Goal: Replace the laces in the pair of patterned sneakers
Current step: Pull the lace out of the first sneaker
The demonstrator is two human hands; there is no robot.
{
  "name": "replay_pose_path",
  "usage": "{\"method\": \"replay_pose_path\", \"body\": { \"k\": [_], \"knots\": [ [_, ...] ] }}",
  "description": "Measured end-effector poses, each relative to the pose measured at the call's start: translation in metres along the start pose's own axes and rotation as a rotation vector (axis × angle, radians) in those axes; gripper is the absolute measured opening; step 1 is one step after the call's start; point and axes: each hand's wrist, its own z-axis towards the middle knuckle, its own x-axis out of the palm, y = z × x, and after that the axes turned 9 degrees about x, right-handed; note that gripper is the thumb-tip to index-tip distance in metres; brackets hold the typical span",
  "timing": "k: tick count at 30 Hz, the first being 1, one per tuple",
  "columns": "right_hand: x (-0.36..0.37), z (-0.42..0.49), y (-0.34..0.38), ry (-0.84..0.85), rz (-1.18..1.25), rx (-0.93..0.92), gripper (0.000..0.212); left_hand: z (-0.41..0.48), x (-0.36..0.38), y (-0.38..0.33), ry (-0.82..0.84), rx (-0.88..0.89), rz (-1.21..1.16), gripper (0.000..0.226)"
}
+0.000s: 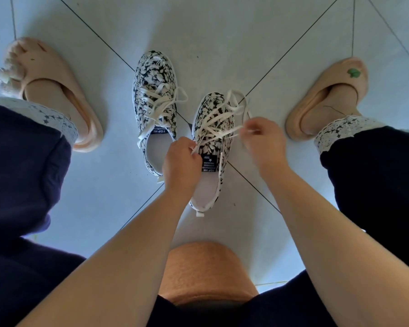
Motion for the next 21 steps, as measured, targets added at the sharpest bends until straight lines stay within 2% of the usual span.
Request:
{"method": "replay_pose_path", "body": {
  "k": [1,2,4,7,10,12,13,16,21],
  "knots": [
    [-0.007,0.004,-0.009,-0.069,0.189,0.18,0.007,-0.001,0.0,0.0,0.004,0.004,-0.002,0.019],
    [-0.012,0.005,-0.017,-0.116,0.244,0.314,0.006,-0.002,0.001,-0.002,0.017,0.021,0.0,0.019],
    [-0.01,0.004,-0.031,-0.098,0.087,0.377,0.006,-0.006,0.004,-0.005,0.046,0.058,0.005,0.019],
    [0.003,-0.004,-0.031,-0.062,-0.071,0.172,0.023,-0.008,0.004,-0.005,0.054,0.067,0.01,0.021],
    [0.016,-0.015,-0.011,-0.087,-0.292,-0.27,0.037,-0.007,0.004,-0.004,0.067,0.067,0.015,0.022],
    [0.028,-0.019,-0.005,-0.103,-0.53,-0.567,0.034,-0.007,0.004,-0.005,0.072,0.058,0.009,0.02],
    [0.033,-0.02,-0.003,-0.071,-0.663,-0.625,0.029,-0.007,0.005,-0.005,0.072,0.055,0.001,0.018],
    [0.04,-0.016,-0.001,0.009,-0.824,-0.586,0.025,-0.006,0.005,-0.004,0.063,0.04,-0.015,0.016],
    [0.042,-0.017,-0.003,0.017,-0.719,-0.529,0.029,-0.005,0.005,-0.002,0.073,0.03,-0.02,0.016]
  ]
}}
